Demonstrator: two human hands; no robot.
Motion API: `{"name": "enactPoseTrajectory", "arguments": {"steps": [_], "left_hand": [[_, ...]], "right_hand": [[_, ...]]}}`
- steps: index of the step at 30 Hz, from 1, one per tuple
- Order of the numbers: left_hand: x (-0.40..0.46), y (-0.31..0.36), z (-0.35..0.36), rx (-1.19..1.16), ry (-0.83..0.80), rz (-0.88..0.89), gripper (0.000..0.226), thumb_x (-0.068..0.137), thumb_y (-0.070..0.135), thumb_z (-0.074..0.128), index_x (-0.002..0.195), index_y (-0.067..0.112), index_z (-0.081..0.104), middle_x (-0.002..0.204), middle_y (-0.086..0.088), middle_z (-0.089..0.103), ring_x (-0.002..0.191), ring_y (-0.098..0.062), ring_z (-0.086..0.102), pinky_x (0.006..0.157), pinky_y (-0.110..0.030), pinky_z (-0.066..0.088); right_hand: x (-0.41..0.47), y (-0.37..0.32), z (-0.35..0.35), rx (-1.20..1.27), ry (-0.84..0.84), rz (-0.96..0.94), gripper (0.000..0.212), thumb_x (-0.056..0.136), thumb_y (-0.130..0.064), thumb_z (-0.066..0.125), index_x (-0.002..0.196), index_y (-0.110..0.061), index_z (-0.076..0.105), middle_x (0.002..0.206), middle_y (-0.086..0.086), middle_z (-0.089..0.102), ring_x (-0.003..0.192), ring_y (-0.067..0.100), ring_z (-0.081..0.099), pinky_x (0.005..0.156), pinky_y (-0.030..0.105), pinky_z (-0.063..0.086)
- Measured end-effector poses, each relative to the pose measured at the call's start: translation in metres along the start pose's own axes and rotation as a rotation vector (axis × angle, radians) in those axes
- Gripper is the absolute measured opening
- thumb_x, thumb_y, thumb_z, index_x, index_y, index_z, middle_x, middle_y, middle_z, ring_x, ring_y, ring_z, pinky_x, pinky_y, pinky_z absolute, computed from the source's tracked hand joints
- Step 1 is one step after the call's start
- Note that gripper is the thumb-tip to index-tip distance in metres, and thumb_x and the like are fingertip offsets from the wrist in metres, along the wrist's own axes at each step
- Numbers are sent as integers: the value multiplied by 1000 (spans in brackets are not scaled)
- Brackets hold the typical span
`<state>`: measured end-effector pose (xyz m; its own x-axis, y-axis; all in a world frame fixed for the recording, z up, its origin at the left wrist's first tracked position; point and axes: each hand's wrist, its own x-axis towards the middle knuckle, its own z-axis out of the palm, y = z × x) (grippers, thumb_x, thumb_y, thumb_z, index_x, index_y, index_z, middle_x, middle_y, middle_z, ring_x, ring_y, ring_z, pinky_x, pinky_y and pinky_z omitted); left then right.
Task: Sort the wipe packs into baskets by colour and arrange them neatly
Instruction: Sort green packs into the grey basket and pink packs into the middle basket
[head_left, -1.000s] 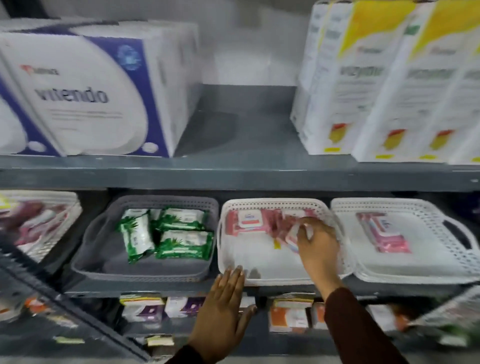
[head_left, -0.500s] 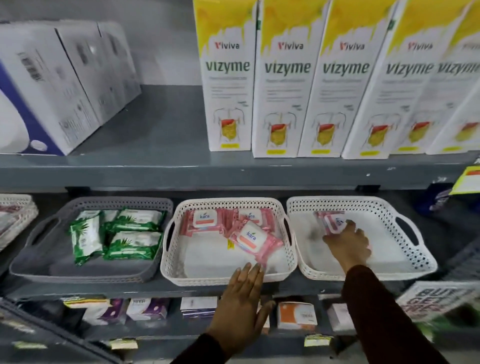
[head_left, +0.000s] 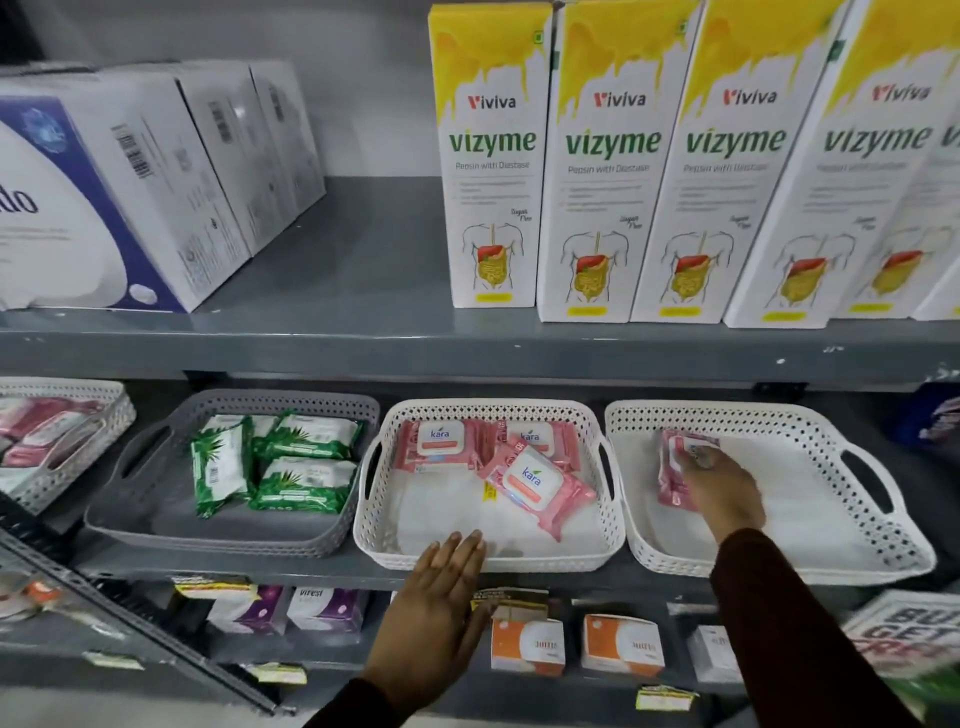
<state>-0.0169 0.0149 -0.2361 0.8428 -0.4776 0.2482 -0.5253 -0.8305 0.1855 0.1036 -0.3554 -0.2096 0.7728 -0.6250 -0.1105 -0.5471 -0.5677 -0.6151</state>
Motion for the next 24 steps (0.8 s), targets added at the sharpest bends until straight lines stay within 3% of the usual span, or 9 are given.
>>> {"name": "enactPoseTrajectory", "arguments": {"steps": [2, 4, 11, 14, 18, 24], "left_hand": [[2, 0, 0, -5, 3, 11, 60, 102, 51, 29, 148, 12, 37, 154, -1, 36, 143, -18, 30, 115, -35, 19], [2, 1, 0, -6, 0, 15, 60, 102, 51, 28, 148, 13, 36, 154, -1, 35, 143, -18, 29, 115, -35, 18], [-7, -19, -7, -7, 24, 1, 57, 103, 49, 27, 148, 15, 35, 153, 1, 36, 142, -16, 30, 115, -35, 20], [-11, -29, -8, -5, 51, 8, 55, 103, 46, 34, 148, 15, 35, 153, 1, 37, 142, -16, 31, 115, -36, 22], [-14, -37, -6, -6, 85, 1, 53, 101, 43, 42, 146, 14, 40, 151, 0, 40, 141, -17, 35, 115, -37, 24], [-18, -46, -6, 15, 83, -36, 51, 101, 41, 42, 142, 12, 46, 148, -3, 46, 136, -20, 43, 112, -41, 33]], "right_hand": [[-3, -7, 5, -40, -18, 14, 64, 68, -67, 59, 120, -31, 52, 108, 12, 68, 96, 37, 64, 81, 41, 52], [-8, -12, 7, -80, 31, -16, 63, 69, -47, 71, 123, -28, 44, 105, 19, 67, 92, 41, 64, 78, 42, 54], [-41, -28, 2, 152, 264, -98, 54, 80, -25, 70, 127, -23, 43, 104, 27, 63, 88, 45, 62, 76, 46, 53], [-76, -58, 1, 272, 346, -258, 52, 80, -25, 72, 124, -28, 46, 101, 16, 65, 85, 36, 64, 71, 41, 54], [-132, -106, 33, 306, 164, -502, 57, 78, -26, 77, 127, -34, 50, 96, -5, 59, 71, 14, 61, 63, 28, 48], [-186, -152, 106, 31, -108, -819, 55, 82, -32, 70, 131, -30, 46, 103, 4, 67, 83, 17, 64, 63, 29, 56]]}}
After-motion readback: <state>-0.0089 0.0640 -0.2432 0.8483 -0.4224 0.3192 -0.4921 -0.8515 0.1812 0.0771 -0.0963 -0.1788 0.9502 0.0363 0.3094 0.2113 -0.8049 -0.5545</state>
